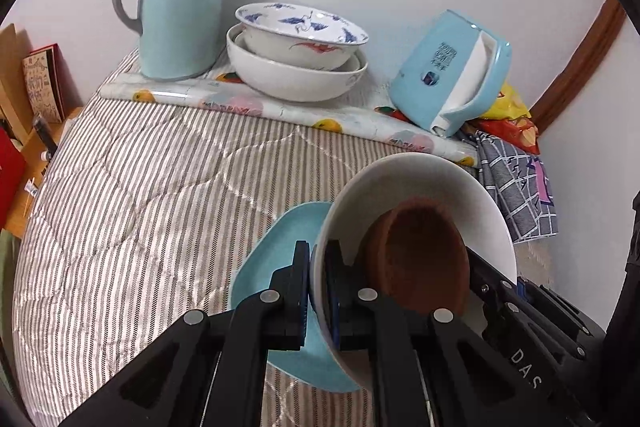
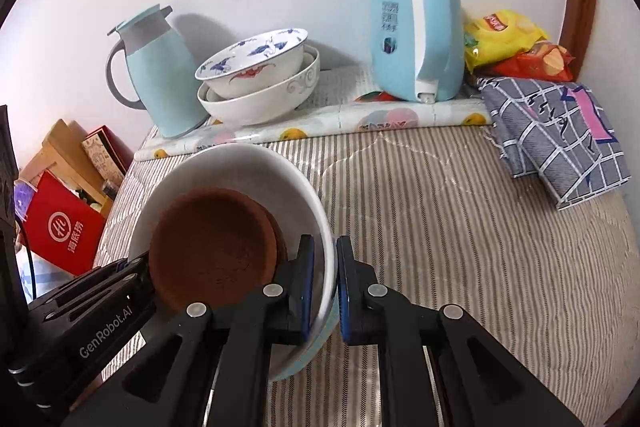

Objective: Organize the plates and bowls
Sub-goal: 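Carry the white bowl with both tools and lower it onto the light-blue plate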

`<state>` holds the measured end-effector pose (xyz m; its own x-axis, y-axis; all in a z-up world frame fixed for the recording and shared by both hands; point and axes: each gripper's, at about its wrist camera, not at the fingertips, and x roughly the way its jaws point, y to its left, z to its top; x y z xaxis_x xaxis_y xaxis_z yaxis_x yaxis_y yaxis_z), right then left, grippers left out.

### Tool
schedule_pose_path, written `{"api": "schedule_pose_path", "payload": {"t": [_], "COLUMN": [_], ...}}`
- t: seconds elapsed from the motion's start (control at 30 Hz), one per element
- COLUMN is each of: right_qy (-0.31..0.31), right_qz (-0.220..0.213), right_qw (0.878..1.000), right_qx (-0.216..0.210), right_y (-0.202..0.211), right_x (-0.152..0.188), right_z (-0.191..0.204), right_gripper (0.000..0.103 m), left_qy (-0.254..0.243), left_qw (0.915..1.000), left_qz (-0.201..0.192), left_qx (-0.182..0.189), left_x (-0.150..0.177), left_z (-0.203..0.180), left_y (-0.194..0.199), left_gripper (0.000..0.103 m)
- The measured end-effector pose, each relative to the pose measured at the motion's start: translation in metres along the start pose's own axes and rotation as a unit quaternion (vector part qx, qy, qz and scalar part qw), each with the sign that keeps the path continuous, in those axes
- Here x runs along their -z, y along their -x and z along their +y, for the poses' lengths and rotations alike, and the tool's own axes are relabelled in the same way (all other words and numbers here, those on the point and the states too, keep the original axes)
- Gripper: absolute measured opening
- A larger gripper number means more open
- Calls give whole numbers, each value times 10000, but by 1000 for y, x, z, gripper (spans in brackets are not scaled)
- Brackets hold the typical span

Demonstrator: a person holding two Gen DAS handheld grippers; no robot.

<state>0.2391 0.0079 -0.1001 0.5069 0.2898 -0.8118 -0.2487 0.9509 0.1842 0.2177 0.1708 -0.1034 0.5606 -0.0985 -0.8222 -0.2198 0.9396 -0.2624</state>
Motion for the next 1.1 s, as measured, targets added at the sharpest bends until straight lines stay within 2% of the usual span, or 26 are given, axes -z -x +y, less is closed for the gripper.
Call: {"api": "schedule_pose_path", "payload": {"t": [0.37,0.8,1.1], "right_qy": [-5,-91,-31], "right_qz": [315,628,603], "right_qw": [9995,9980,9982], "right_qx": [-87,-66,26], "right_y": [-32,-60,-62], "right_x": [15,21,21], "right_z": [9,4,8], "right_gripper": [11,11,11], "left_qy": [63,-31,-48], "left_qw": [9995,9986,9988], "left_qz": [252,471,475], "left_qx": [-154,-227,-138], "left_x": [6,10,8], "left_z": [21,25,26], "left_y": [-22,-46,-48], "left_gripper": [9,9,9]}}
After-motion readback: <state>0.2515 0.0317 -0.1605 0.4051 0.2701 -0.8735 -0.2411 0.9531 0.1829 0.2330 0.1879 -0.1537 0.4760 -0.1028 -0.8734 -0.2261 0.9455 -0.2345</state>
